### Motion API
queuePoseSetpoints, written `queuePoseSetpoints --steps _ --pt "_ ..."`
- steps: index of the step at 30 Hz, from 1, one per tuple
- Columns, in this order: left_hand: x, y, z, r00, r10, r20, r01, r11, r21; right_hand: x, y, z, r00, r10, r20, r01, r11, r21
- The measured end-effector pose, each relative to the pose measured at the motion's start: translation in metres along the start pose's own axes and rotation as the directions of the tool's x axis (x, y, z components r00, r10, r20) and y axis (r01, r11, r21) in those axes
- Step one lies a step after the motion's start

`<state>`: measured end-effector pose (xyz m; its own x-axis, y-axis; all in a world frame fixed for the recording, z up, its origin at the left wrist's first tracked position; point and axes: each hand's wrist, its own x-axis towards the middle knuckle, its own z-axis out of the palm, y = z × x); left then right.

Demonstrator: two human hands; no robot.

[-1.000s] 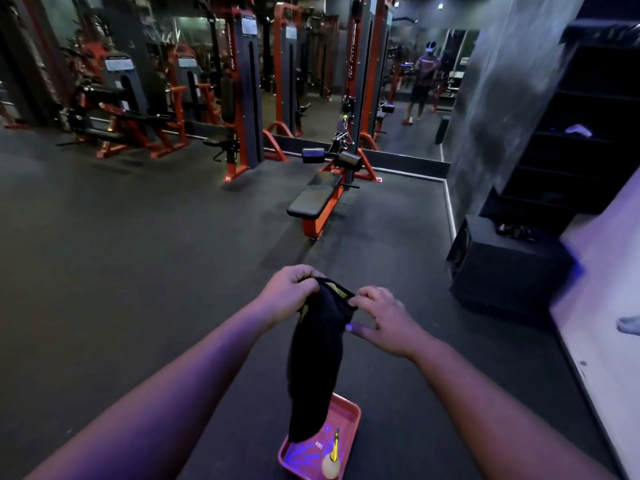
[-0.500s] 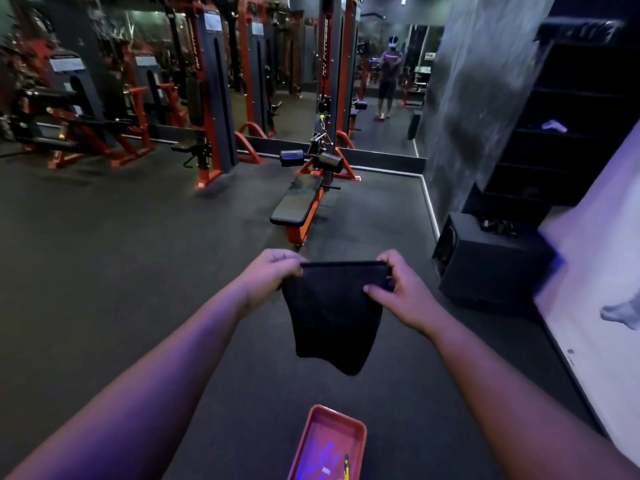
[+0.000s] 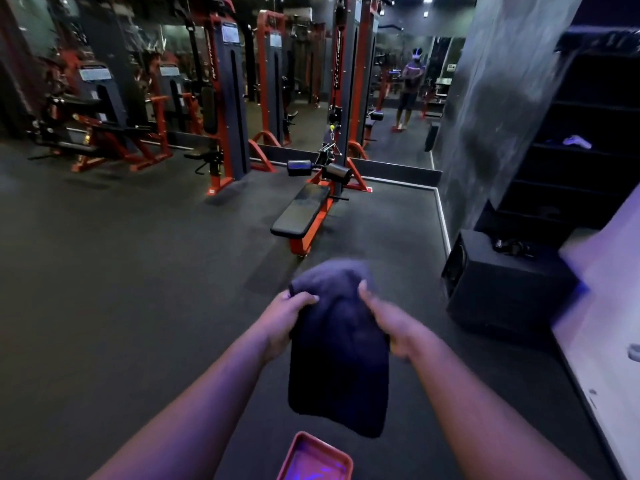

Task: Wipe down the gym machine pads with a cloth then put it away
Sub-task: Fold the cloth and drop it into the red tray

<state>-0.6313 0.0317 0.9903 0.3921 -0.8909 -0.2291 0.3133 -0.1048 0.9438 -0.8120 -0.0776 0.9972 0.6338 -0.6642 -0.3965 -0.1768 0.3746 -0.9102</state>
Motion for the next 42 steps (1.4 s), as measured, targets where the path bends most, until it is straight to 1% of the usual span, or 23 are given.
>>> queuePoseSetpoints --steps 1,2,5,7,9,11,12,13,14,15,16,17,18,19,21,23,24,26,29,31,34,37,42 --pt "0.007 -0.003 0.0 0.999 -0.022 -0.03 0.023 0.998 0.054 0.002 0.018 -0.007 0.999 0.043 0.016 -0.042 0.997 -0.064" --pt "0.017 -0.008 0.0 0.997 -0.041 -0.072 0.05 0.991 0.127 0.005 0.031 -0.015 0.999 0.032 0.001 -0.032 0.997 -0.076" --pt "0.033 -0.023 -0.008 0.981 -0.071 -0.178 0.122 0.948 0.295 0.018 0.052 -0.032 0.993 -0.086 -0.082 0.086 0.996 -0.009" --pt "0.039 -0.033 -0.012 0.973 -0.095 -0.212 0.163 0.93 0.33 0.028 0.054 -0.04 0.983 -0.139 -0.12 0.13 0.989 -0.077" --pt "0.049 -0.041 -0.016 0.956 -0.076 -0.283 0.18 0.915 0.362 0.04 0.057 -0.044 0.953 -0.195 -0.231 0.151 0.969 -0.194" --pt "0.06 -0.048 -0.022 0.94 -0.031 -0.338 0.17 0.904 0.391 0.05 0.057 -0.046 0.901 -0.25 -0.355 0.139 0.941 -0.308" --pt "0.066 -0.052 -0.027 0.942 -0.017 -0.334 0.154 0.909 0.388 0.055 0.059 -0.046 0.882 -0.267 -0.387 0.13 0.929 -0.346" --pt "0.07 -0.051 -0.029 0.951 -0.018 -0.31 0.141 0.915 0.379 0.059 0.058 -0.046 0.875 -0.297 -0.382 0.148 0.916 -0.373" --pt "0.074 -0.054 -0.032 0.967 -0.042 -0.251 0.138 0.915 0.378 0.063 0.062 -0.045 0.877 -0.32 -0.358 0.172 0.905 -0.39" --pt "0.075 -0.053 -0.033 0.985 -0.044 -0.168 0.114 0.893 0.436 0.068 0.067 -0.047 0.883 -0.343 -0.32 0.196 0.889 -0.413" --pt "0.076 -0.053 -0.035 0.997 -0.019 -0.073 0.057 0.821 0.568 0.071 0.07 -0.047 0.893 -0.356 -0.275 0.196 0.859 -0.473" --pt "0.08 -0.058 -0.04 1.0 -0.005 -0.002 0.005 0.696 0.718 0.078 0.078 -0.048 0.904 -0.349 -0.246 0.168 0.822 -0.545" --pt "0.084 -0.062 -0.042 0.999 0.022 0.04 -0.045 0.539 0.841 0.083 0.083 -0.049 0.912 -0.34 -0.229 0.125 0.763 -0.635" --pt "0.086 -0.07 -0.045 0.997 0.03 0.068 -0.075 0.402 0.913 0.089 0.093 -0.047 0.924 -0.316 -0.217 0.073 0.701 -0.709" --pt "0.09 -0.088 -0.052 0.995 0.039 0.088 -0.094 0.208 0.973 0.093 0.108 -0.044 0.945 -0.255 -0.204 -0.025 0.565 -0.825" --pt "0.101 -0.114 -0.063 0.996 0.014 0.09 -0.09 0.026 0.996 0.105 0.128 -0.039 0.96 -0.194 -0.203 -0.099 0.441 -0.892" --pt "0.107 -0.132 -0.07 0.995 -0.004 0.095 -0.095 -0.04 0.995 0.112 0.142 -0.037 0.964 -0.168 -0.207 -0.126 0.396 -0.909" --pt "0.116 -0.162 -0.083 0.993 -0.032 0.114 -0.116 -0.099 0.988 0.123 0.168 -0.036 0.964 -0.139 -0.224 -0.159 0.372 -0.914" --pt "0.146 -0.222 -0.105 0.963 -0.171 0.21 -0.233 -0.131 0.964 0.156 0.225 -0.041 0.976 -0.043 -0.213 -0.181 0.378 -0.908" --pt "0.157 -0.259 -0.117 0.925 -0.288 0.246 -0.282 -0.09 0.955 0.169 0.26 -0.044 0.976 0.03 -0.214 -0.21 0.366 -0.906" --pt "0.181 -0.341 -0.141 0.88 -0.412 0.237 -0.269 -0.021 0.963 0.201 0.341 -0.053 0.973 0.12 -0.196 -0.225 0.328 -0.917" --pt "0.202 -0.416 -0.159 0.835 -0.501 0.226 -0.263 -0.004 0.965 0.228 0.416 -0.062 0.971 0.183 -0.157 -0.208 0.308 -0.928" --pt "0.241 -0.523 -0.177 0.809 -0.549 0.212 -0.253 0.001 0.968 0.273 0.514 -0.079 0.964 0.22 -0.148 -0.207 0.28 -0.937"
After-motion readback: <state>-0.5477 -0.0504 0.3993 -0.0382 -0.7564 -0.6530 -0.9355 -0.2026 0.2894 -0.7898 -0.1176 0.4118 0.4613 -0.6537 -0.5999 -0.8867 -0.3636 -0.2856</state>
